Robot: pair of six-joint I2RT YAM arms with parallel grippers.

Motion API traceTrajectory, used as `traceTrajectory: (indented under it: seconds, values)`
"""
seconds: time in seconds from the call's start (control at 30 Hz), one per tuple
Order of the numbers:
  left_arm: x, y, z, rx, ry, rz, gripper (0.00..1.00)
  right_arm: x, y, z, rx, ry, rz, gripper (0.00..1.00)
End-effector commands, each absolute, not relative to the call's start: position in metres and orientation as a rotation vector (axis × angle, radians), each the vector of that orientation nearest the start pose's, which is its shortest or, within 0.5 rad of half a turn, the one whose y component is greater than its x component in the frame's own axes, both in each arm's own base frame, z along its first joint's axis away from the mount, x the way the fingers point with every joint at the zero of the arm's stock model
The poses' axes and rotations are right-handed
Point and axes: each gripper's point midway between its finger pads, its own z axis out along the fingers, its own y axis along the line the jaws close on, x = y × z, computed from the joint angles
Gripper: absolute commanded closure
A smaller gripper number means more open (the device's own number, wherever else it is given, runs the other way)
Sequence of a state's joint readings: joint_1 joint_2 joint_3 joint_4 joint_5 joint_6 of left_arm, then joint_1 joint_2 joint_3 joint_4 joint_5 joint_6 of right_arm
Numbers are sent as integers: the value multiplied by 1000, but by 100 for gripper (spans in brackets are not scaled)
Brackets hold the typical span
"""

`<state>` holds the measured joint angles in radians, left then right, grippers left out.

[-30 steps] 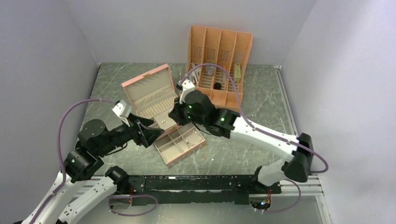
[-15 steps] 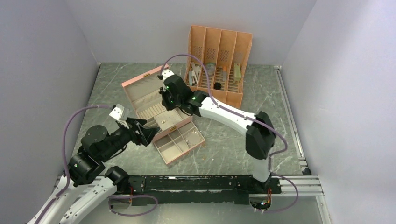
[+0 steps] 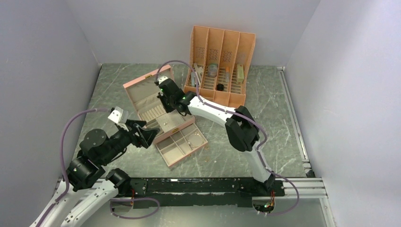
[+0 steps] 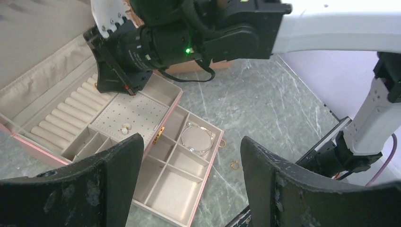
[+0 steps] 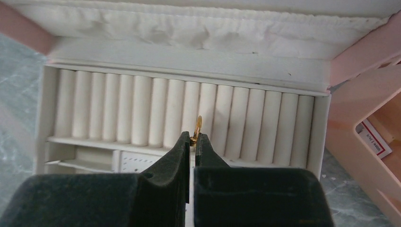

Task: Organize the mixed jewelry

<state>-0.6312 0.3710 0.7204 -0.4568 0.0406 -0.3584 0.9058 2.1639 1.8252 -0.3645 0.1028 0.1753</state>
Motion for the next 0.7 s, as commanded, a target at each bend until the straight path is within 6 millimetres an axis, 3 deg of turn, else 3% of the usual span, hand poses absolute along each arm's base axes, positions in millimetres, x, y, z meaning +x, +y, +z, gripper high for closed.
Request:
traceTrajectory:
  seconds: [0.0,0.67]
  values:
    - [172,-143,291,233,1689,-743,21,384,455,113,-747,2161,460,100]
    - [176,-143,289,236,1694,-740,21,381,462,85,-797,2213,482,100]
